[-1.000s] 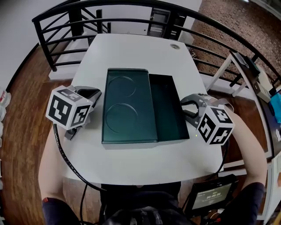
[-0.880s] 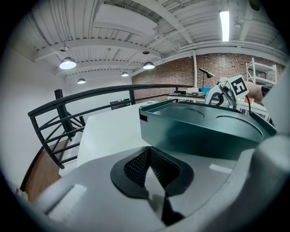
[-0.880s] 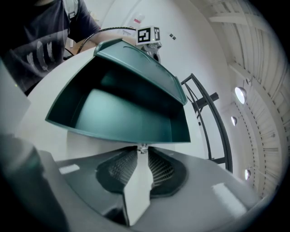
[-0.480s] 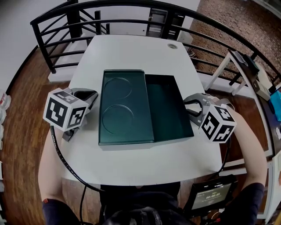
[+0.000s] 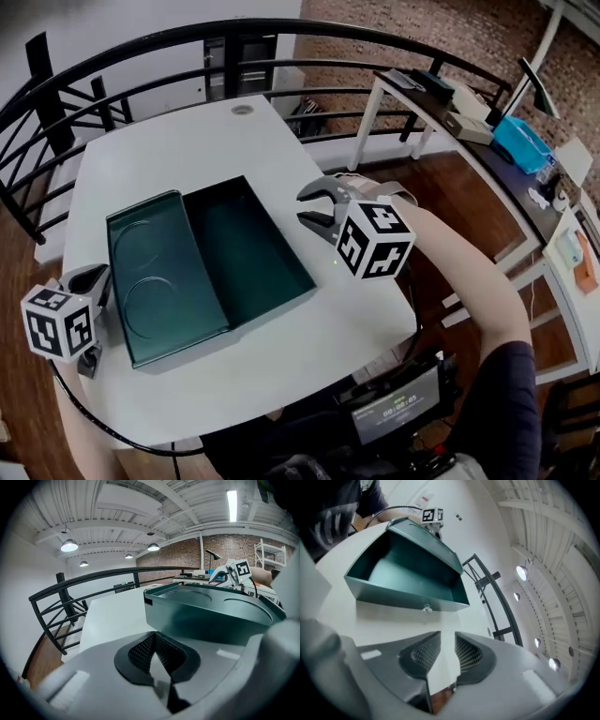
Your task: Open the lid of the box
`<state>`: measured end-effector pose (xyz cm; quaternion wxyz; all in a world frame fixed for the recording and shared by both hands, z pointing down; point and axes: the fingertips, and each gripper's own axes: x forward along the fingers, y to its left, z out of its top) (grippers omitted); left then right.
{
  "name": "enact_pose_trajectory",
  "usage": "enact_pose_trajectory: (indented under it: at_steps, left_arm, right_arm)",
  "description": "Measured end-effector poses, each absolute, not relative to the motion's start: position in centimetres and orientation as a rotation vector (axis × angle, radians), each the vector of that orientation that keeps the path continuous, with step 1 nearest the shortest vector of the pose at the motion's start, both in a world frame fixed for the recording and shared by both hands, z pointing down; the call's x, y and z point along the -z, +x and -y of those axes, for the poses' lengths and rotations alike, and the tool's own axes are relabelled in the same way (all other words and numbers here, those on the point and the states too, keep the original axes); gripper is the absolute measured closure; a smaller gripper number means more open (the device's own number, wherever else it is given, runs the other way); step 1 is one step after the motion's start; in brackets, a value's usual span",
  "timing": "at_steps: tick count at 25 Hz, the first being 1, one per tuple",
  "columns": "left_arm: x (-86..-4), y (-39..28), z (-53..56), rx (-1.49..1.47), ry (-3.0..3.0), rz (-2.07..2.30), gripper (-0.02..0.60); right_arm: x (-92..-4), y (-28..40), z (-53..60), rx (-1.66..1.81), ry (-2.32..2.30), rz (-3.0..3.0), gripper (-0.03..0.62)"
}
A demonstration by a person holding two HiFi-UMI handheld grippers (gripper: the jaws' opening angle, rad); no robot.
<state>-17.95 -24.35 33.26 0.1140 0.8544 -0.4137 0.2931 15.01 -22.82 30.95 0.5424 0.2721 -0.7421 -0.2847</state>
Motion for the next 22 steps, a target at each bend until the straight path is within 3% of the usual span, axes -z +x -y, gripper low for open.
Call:
enact_pose_trajectory:
  at_steps: [3,5,22]
  left_arm:
    - [-33.3,-17.5,25.1,-0.847,2.522,1.205,0.565]
    - [-33.1,-17.5,25.1,-0.853,2.524,1.206,0.565]
    - [-32.5,-17.3,25.1,-0.847,2.538,1.187,0.565]
  right_arm:
    - [-31.1,15.8,22.9,0.639,0.688,1.77,0.5]
    - [-31.5,15.8,22.6,0.616,0.69,1.776,0.589]
    - [-33.7,15.5,22.3,0.528,0.705,1.811,0.592]
